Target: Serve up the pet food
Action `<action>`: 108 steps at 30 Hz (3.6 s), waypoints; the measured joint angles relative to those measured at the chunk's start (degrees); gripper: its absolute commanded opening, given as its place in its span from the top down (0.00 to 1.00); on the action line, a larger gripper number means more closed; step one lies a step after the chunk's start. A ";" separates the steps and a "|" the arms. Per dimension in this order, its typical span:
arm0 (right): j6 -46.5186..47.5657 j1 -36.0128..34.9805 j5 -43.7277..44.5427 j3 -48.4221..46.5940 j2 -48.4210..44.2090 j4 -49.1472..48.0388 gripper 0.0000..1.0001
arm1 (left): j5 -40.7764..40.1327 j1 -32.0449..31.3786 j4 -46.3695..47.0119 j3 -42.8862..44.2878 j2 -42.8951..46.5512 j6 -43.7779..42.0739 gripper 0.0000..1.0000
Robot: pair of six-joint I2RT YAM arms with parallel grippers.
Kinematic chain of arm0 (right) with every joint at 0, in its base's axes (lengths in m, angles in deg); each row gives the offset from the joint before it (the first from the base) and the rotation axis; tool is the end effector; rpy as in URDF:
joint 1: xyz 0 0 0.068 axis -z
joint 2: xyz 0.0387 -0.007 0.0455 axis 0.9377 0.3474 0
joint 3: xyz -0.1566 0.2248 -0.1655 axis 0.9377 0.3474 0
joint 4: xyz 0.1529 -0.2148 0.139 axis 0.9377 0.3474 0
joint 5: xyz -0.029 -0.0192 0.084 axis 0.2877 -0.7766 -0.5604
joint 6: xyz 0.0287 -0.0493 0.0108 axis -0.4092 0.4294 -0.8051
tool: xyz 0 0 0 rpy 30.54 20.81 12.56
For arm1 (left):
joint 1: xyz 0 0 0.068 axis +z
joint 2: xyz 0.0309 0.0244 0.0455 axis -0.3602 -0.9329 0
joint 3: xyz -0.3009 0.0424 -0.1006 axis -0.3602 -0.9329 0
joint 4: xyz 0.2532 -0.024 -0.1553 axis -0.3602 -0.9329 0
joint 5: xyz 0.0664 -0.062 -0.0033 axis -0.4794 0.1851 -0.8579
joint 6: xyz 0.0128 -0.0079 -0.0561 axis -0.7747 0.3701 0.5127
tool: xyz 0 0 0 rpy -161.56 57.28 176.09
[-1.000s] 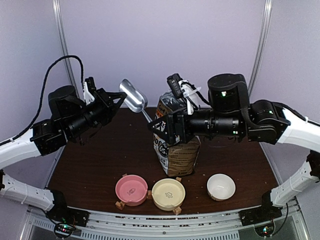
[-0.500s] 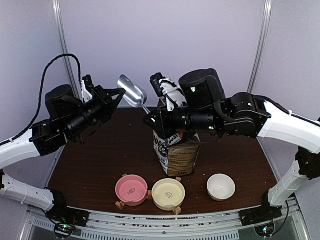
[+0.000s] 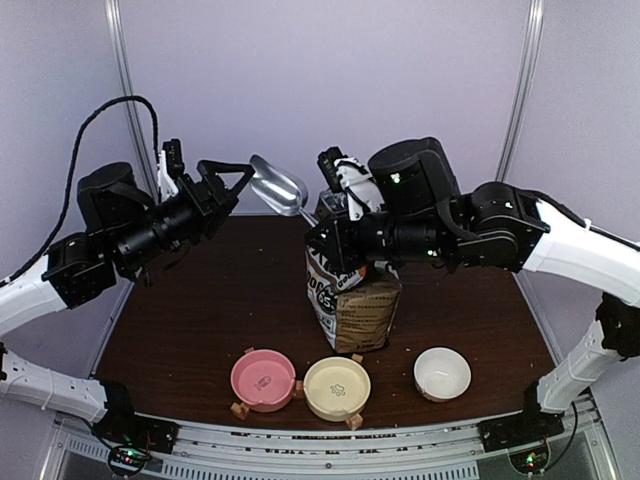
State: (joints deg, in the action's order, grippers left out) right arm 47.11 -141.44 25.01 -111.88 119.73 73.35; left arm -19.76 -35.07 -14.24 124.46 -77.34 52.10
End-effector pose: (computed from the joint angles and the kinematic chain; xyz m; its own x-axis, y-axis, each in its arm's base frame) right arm 0.1276 0.3610 0.4798 -0.4935 -0.1639 -0.8542 -0.7345 0.6044 0.3084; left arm 0.1494 -0.2025 0.4578 -0.5575 -0.6834 -0.4714 0.3266 0.3415 -0.8813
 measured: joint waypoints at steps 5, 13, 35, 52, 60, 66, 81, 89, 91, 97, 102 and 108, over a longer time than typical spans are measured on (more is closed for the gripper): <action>1.44 5.11 -6.78 5.33 -4.63 1.55 1.00 | 5.68 3.63 -9.14 2.32 2.95 -6.40 0.04; 5.64 10.16 -25.57 12.11 -11.72 4.50 1.00 | 24.06 9.18 -19.91 4.98 1.25 -18.23 0.12; 9.68 10.67 -45.64 14.16 -14.21 9.64 1.00 | 50.10 9.16 -25.44 7.34 -1.18 -31.54 0.98; 1.57 13.35 -40.54 20.81 -18.05 -1.40 0.19 | 45.79 9.16 -11.34 -3.58 2.67 -24.70 1.00; -12.28 13.40 -33.03 31.61 -22.36 -21.24 0.23 | 41.53 9.16 -2.99 -5.79 3.63 -20.44 1.00; -16.72 13.27 -32.15 32.15 -20.83 -27.36 0.24 | 41.27 9.16 -2.25 -5.79 4.11 -19.74 1.00; -18.12 13.11 -32.37 28.48 -18.51 -30.93 0.59 | 41.27 9.16 -2.27 -6.64 5.51 -19.58 1.00; -18.08 12.33 -33.90 27.43 -17.00 -30.82 0.85 | 41.27 9.16 -2.25 -6.73 5.64 -19.56 1.00; -18.12 12.17 -34.27 27.41 -16.94 -30.91 0.91 | 41.27 9.16 -2.29 -6.86 5.64 -19.52 1.00; -17.75 11.89 -34.82 26.95 -17.03 -30.95 1.00 | 40.85 9.38 -2.54 -7.52 5.75 -19.17 1.00; -15.65 11.65 -32.57 26.58 -17.51 -28.22 1.00 | 39.45 9.33 -5.18 -6.32 4.72 -20.11 0.44; -8.74 12.41 -19.80 21.55 -21.00 -12.72 1.00 | 32.98 8.85 -16.61 7.17 -4.85 -24.20 0.23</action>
State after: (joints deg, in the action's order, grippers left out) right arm 38.36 -129.03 5.21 -90.33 98.72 60.62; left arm 13.22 -26.22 -30.86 131.63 -82.20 27.91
